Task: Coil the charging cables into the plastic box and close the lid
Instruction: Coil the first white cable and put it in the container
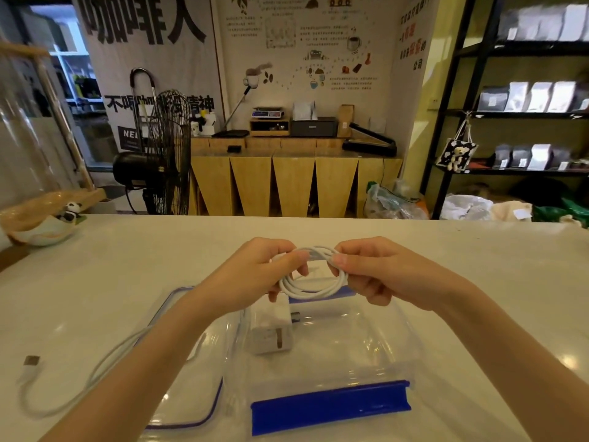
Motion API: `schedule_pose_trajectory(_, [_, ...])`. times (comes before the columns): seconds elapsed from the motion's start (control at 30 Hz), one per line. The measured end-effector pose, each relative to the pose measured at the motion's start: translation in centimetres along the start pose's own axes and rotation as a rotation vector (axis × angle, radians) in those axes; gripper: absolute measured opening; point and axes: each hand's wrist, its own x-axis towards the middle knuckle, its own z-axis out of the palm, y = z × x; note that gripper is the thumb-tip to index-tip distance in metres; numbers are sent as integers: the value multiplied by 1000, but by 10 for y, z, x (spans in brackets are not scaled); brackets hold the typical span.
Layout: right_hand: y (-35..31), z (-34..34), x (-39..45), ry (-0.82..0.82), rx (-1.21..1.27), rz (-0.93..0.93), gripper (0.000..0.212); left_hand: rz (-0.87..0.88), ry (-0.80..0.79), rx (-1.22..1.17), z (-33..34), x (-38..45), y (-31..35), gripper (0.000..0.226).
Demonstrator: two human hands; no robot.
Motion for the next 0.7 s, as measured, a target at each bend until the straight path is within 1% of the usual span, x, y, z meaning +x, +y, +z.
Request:
schedule_pose_trajectory(0.07, [-2, 1, -1, -11, -28, -12, 29, 5, -41, 21, -4, 0, -1, 26])
schedule_pose_trajectory(0.17, [-8, 2, -6, -46, -86, -33, 24, 5, -106, 39, -10, -1, 2, 24])
schedule_pose_trajectory(0.27, [-14, 3, -9, -40, -157, -46, 23, -29, -138, -20, -13, -2, 4, 23])
schedule_pose_trajectory(0.43, [-9, 0, -3, 69, -127, -17, 26, -120, 12, -225, -8, 1, 7, 18])
schedule_pose_trajectory(0.57, [-2, 3, 5, 218, -137, -28, 33, -202, 57, -390, -3, 3, 11, 14])
schedule_pose_trajectory(0.63, [-1, 0, 7, 250, -156, 11, 31, -196, 74, -367, 1, 5, 8, 13])
schedule_pose_trajectory(0.7, [0, -6, 5, 226, -188, 94, 29, -155, 93, -239, 5, 7, 0, 15])
